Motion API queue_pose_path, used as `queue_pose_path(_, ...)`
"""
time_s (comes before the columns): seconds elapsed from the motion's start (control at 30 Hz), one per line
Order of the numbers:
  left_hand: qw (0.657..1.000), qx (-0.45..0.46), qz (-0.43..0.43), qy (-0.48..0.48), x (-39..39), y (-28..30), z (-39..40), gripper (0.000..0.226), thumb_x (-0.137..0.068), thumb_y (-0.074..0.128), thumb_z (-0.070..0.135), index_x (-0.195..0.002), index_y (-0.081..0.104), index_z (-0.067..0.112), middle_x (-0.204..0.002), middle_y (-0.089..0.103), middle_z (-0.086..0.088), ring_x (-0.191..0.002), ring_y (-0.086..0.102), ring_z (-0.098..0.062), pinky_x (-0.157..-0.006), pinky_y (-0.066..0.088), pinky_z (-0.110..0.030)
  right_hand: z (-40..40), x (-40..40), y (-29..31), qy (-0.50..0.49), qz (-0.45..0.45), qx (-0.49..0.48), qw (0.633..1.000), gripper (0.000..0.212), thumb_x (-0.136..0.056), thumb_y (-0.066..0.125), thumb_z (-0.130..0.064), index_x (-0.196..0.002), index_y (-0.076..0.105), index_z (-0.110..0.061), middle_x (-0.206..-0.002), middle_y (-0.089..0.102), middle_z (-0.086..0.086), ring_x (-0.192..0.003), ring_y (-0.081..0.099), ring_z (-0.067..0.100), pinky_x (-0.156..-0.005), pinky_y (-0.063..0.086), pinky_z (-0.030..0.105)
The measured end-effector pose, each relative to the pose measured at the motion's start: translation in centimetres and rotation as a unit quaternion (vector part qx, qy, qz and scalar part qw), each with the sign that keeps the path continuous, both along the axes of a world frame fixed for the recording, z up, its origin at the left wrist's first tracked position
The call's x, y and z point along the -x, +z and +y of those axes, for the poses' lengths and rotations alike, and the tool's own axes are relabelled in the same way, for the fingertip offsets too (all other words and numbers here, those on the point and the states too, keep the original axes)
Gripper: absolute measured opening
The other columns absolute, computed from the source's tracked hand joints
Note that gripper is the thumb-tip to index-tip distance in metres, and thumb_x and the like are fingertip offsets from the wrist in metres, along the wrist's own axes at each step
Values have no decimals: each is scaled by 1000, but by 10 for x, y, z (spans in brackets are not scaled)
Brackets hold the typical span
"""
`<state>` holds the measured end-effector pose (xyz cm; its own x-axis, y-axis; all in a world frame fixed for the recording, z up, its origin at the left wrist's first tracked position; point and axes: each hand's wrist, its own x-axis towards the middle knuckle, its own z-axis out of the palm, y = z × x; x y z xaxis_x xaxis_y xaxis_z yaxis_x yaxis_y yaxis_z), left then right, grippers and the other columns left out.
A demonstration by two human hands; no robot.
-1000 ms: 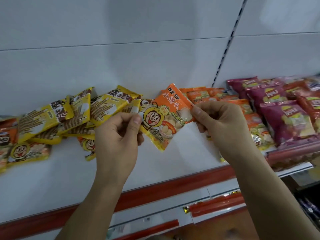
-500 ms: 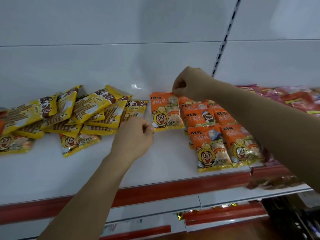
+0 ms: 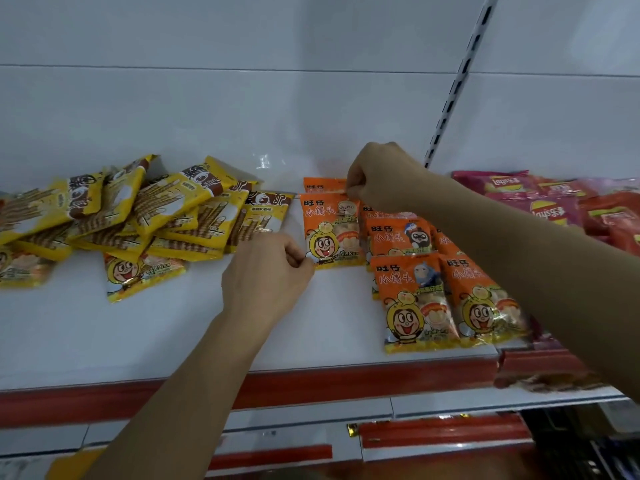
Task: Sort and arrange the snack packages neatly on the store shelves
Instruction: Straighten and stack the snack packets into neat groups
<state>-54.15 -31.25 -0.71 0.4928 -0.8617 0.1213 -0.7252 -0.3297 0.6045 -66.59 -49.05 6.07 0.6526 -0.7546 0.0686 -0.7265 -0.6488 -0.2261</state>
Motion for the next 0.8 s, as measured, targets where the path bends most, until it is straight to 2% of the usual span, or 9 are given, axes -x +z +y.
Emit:
queue_pose_path(0.1, 1000, 5, -17, -15, -1, -2, -1, 13, -88, 75, 39, -80, 71, 31, -71, 65, 16, -71, 64, -7, -62, 58, -35, -1, -1, -3, -20, 18, 5, 1000, 14, -93, 69, -16, -101, 79, -14, -97, 76, 4, -84, 69, 23, -81, 61, 39)
queue_pose_path(0.2, 998, 8, -56, -32, -2, -1, 3, 17, -93, 70, 39, -90, 74, 23, -77, 70, 8, -74, 66, -14, -63, 58, -37, -2, -2, -5, -30, 49, -7, 998, 16, -93, 68, -18, -104, 78, -14, -101, 75, 6, -87, 69, 25, -83, 61, 42)
queue_pose_path(0.3, 996, 27, -77, -40, -12, 4, 11, 18, -94, 68, 37, -98, 72, 20, -83, 73, 4, -77, 67, -17, -67, 58, -38, 6, -4, 3, -25, 60, -7, 998, 27, -93, 70, -23, -119, 72, -16, -114, 70, 5, -99, 65, 25, -90, 57, 41)
queue_pose_path(0.4, 992, 53, -76, -81, -34, 15, 26, 8, -94, 68, 31, -95, 70, 24, -82, 67, 11, -69, 58, -4, -64, 54, -32, 28, -15, 23, 25, 2, -4, 1000, 36, -92, 73, -27, -127, 67, -25, -117, 65, -2, -98, 59, 15, -83, 46, 28)
queue_pose_path(0.5, 984, 98, -102, -113, -62, 26, 43, 7, -91, 69, 25, -98, 71, 24, -89, 62, 8, -80, 56, -7, -69, 52, -32, 64, -39, 41, 68, -108, -27, 991, 38, -89, 74, -35, -126, 67, -33, -116, 63, -7, -98, 60, 11, -73, 41, 20)
queue_pose_path(0.6, 980, 129, -140, -61, -97, 32, 59, 21, -89, 60, 34, -105, 70, 24, -99, 63, 4, -96, 59, -21, -79, 53, -47, 97, -73, 42, 93, -146, -24, 985, 40, -91, 70, -39, -130, 64, -37, -123, 61, -8, -112, 56, 10, -82, 38, 22)
queue_pose_path(0.67, 982, 133, -135, -6, -124, 34, 74, 26, -88, 58, 37, -110, 68, 27, -104, 61, 5, -104, 58, -24, -83, 52, -50, 116, -94, 35, 100, -158, -42, 981, 40, -93, 67, -39, -133, 62, -38, -130, 59, -9, -121, 53, 9, -90, 40, 23)
queue_pose_path(0.8, 981, 128, -126, 75, -186, 31, 109, 23, -93, 62, 31, -115, 65, 28, -114, 59, 4, -109, 57, -25, -89, 51, -52, 149, -133, 11, 103, -216, -63, 969, 38, -91, 69, -33, -129, 66, -36, -123, 64, -9, -115, 56, 8, -91, 42, 20)
